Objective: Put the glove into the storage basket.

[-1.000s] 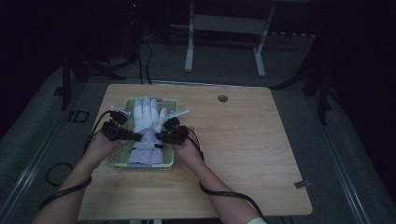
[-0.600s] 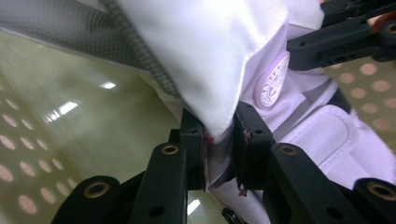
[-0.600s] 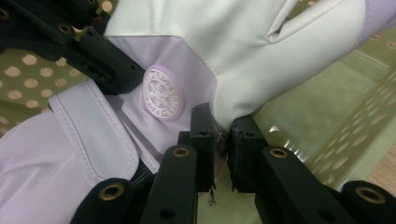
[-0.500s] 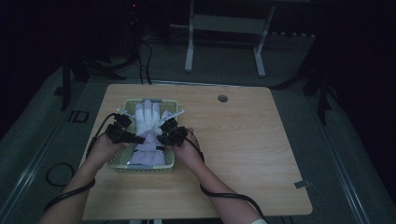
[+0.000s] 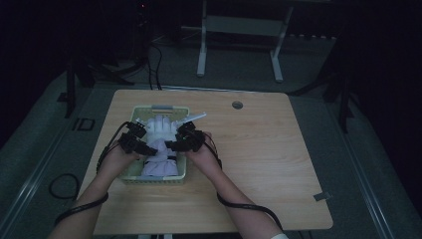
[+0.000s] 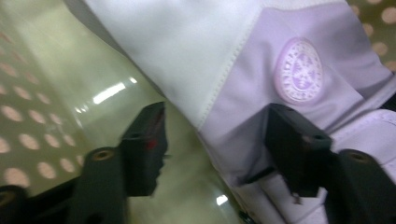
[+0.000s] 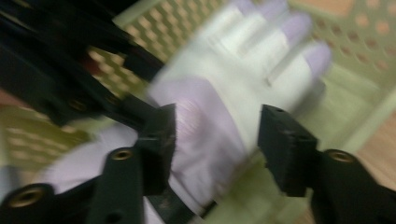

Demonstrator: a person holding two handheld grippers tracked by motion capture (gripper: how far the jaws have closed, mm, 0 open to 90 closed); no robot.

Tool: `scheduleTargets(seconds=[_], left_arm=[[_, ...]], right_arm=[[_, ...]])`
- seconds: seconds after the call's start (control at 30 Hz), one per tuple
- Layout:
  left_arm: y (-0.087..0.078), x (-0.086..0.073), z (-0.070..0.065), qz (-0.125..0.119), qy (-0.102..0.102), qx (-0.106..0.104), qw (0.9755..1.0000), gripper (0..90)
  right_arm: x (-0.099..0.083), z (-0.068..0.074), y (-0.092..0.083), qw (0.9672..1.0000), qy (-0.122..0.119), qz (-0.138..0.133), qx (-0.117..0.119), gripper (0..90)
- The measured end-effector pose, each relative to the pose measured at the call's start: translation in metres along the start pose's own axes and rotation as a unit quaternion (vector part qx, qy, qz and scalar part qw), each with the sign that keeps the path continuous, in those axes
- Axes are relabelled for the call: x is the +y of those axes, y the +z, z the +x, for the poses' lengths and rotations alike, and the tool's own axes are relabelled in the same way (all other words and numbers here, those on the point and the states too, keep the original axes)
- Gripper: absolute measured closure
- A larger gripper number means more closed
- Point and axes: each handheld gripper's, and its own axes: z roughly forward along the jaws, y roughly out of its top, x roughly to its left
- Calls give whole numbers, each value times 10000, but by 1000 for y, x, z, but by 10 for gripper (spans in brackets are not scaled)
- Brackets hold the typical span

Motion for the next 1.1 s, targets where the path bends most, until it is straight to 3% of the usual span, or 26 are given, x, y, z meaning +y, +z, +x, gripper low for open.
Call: scheduleTargets(seconds=[0.17,0.2,0.33,0.43,0.57,0.63,0.7,0.8,0.9,1.1], left_arm=[[-8,-4,-2,-414,15,-16,9991,150],[-9,-4,-2,-510,-19,-73,9987,113],[-15,-9,-5,-825,-99,-296,9961,15],[-21,-14,-7,-1142,-156,-377,9926,15],[-26,-19,-12,-1344,-173,-270,9904,15],[-30,-21,-17,-1505,-173,-354,9878,15],[-32,-21,-22,-1562,-150,-396,9868,16],[-37,-21,-30,-1628,-36,-367,9860,16],[-42,-20,-40,-1829,18,-552,9816,16],[-44,-11,-75,-1918,433,-653,9783,16]], right_arm=[[1,0,-10,9993,-285,-116,206,274],[0,0,-11,9991,-338,-146,231,280],[-3,-3,-15,9988,-269,-181,368,229],[-5,-6,-16,9985,-333,-58,428,168],[-10,-11,-21,9981,-352,-41,499,168],[-12,-13,-23,9980,-382,-67,508,168],[-14,-15,-25,9978,-397,-75,533,166],[-17,-18,-27,9975,-427,-55,564,166],[-21,-19,-31,9973,-477,-89,560,166],[-30,-26,-41,9969,-517,-92,587,161]])
